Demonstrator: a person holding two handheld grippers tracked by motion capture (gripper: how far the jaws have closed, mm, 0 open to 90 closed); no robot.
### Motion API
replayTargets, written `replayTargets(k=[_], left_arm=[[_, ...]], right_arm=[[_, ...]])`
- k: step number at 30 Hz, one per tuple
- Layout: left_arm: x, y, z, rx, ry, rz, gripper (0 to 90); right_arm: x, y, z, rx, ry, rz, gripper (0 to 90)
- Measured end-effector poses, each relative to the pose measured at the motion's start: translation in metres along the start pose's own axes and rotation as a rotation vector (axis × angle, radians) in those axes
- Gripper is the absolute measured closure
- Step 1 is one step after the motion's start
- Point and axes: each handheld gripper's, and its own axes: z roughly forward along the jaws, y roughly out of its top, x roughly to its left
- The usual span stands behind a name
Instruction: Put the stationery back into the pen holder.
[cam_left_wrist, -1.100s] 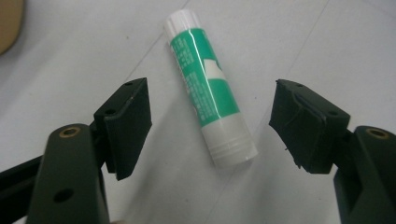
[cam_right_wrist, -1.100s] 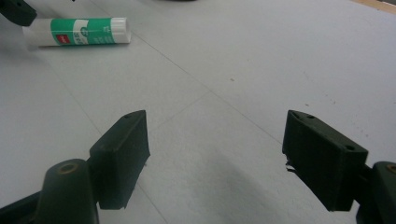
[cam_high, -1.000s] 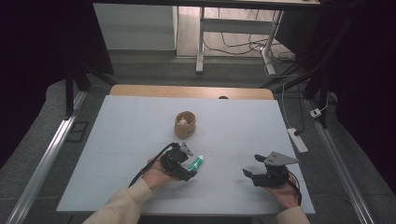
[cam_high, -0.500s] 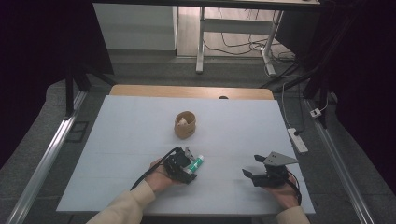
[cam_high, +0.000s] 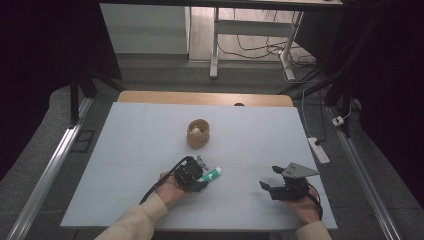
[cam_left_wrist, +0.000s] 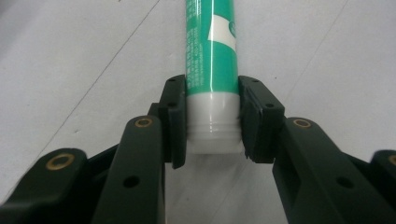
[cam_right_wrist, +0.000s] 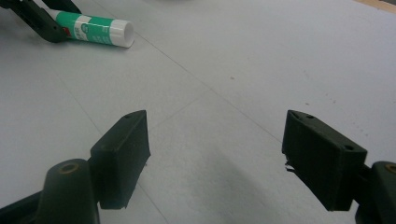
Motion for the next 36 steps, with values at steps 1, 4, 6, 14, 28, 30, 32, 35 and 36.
replayTargets(k=[1, 4, 6, 14, 28, 30, 32, 35, 36], left_arm=[[0.0, 0.0, 0.0, -0.001, 0.0, 0.002, 64.1], [0.001, -0.001, -0.001, -0.005, 0.006, 0.013, 64.2], [0.003, -0.003, -0.003, -0.012, 0.004, 0.019, 64.2], [0.015, -0.008, -0.022, -0.08, -0.045, 0.0, 64.3], [0.024, -0.008, -0.048, -0.143, -0.076, 0.039, 64.3], [0.024, -0.006, -0.05, -0.14, -0.075, 0.052, 64.2], [0.022, -0.003, -0.051, -0.133, -0.075, 0.067, 64.2], [0.02, 0.002, -0.049, -0.124, -0.077, 0.086, 64.2], [0.02, 0.004, -0.049, -0.12, -0.076, 0.094, 64.2]], right_arm=[[0.0, 0.0, 0.0, -0.003, -0.001, 0.001, 22.9], [0.0, 0.0, -0.001, -0.004, -0.005, -0.001, 23.0], [0.001, 0.0, -0.001, -0.009, -0.005, 0.001, 23.0], [0.002, 0.002, -0.002, -0.03, -0.007, -0.008, 23.3], [0.009, 0.007, -0.005, -0.065, -0.002, -0.037, 23.3], [0.012, 0.01, -0.006, -0.075, -0.005, -0.046, 23.3], [0.014, 0.012, -0.006, -0.082, 0.0, -0.053, 23.2], [0.018, 0.014, -0.005, -0.087, 0.006, -0.067, 23.1], [0.019, 0.015, -0.004, -0.087, 0.006, -0.073, 23.1]])
